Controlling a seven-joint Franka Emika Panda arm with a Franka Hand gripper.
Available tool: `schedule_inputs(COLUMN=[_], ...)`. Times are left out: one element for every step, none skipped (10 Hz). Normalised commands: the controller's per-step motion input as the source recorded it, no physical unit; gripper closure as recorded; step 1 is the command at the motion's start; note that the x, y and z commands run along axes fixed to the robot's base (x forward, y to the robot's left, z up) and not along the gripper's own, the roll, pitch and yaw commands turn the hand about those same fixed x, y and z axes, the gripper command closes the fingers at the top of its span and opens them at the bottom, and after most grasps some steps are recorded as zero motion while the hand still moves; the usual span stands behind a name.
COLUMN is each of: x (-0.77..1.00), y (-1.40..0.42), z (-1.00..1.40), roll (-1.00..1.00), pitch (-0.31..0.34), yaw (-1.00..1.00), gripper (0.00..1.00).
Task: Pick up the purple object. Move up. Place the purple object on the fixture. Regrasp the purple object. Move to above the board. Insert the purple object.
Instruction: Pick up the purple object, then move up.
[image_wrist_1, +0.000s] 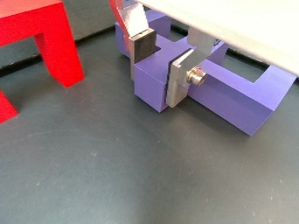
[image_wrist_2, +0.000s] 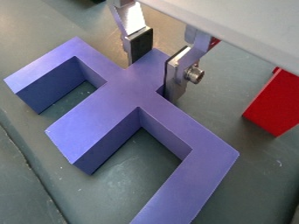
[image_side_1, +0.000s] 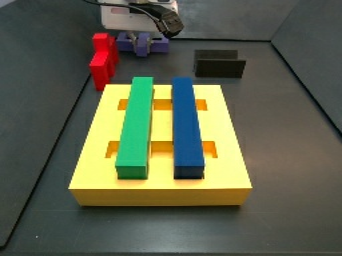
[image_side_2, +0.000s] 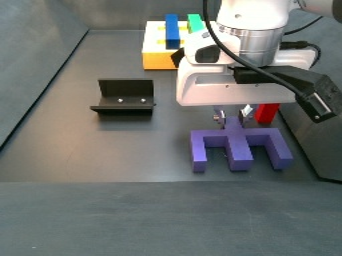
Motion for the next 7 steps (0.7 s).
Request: schedule_inputs(x=[0.0, 0.0, 0.0, 0.0, 0.0, 0.0, -0.05], y=[0.0, 0.0, 0.0, 0.0, 0.0, 0.0, -0.03], z=[0.0, 0.0, 0.0, 0.0, 0.0, 0.83, 0.8], roll=[0.0, 0.0, 0.0, 0.0, 0.0, 0.0, -0.01], pitch=[0.0, 0.0, 0.0, 0.0, 0.0, 0.0, 0.024], yaw=[0.0, 0.0, 0.0, 0.0, 0.0, 0.0, -0.01], gripper=[1.0, 1.0, 1.0, 1.0, 1.0, 1.0, 1.0])
